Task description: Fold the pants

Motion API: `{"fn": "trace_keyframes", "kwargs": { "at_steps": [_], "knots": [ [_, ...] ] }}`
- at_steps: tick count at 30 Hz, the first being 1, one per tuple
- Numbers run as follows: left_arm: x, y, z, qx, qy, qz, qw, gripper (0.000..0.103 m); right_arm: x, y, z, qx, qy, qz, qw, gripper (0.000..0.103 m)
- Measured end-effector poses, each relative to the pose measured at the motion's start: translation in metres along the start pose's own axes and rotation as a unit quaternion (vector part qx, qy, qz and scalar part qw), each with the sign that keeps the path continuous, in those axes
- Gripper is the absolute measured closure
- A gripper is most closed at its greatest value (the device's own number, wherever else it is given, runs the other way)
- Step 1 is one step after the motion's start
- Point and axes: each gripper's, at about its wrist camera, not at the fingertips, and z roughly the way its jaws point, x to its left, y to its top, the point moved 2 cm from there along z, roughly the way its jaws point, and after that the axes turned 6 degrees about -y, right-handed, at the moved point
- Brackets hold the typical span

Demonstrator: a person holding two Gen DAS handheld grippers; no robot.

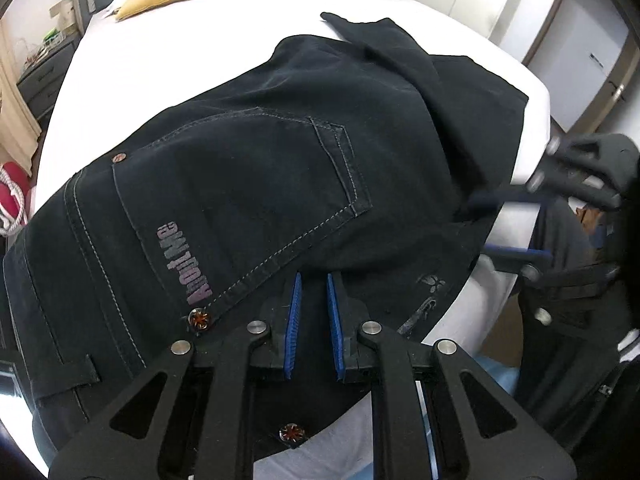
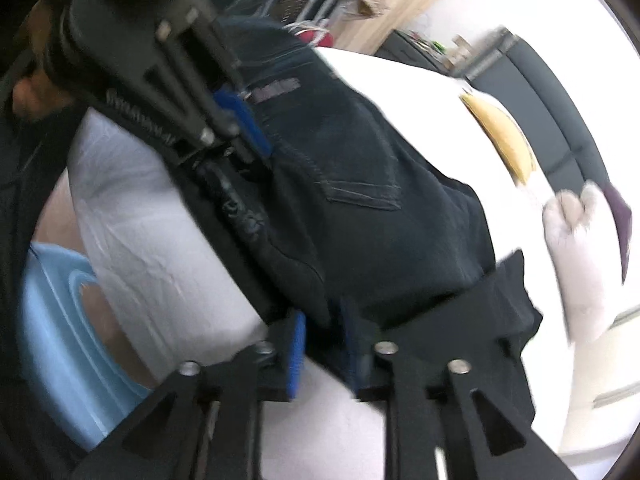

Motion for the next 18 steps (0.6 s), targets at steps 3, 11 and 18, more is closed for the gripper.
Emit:
{"fn": "trace_keyframes", "kwargs": {
  "at_steps": [3, 11, 18],
  "knots": [
    [0.003, 0.007, 0.0, -0.002, -0.012, -0.018, 0.9998, 0.09, -0.04, 0.0, -0.021, -0.021, 0.073, 0.098, 0.992, 0.02],
    [0.006, -0.005, 0.005, -0.003, -0.015, -0.034, 0.9993, 0.09, -0.242, 0.023, 0.05, 0.025, 0.004, 0.375, 0.927, 0.019],
    [0.016, -0.01, 0.001, -0.004, -0.025, -0.053, 0.9983, 0.09, -0.335, 0.024, 0.204, 0.175, -0.053, 0.488, 0.854, 0.031]
  ]
}}
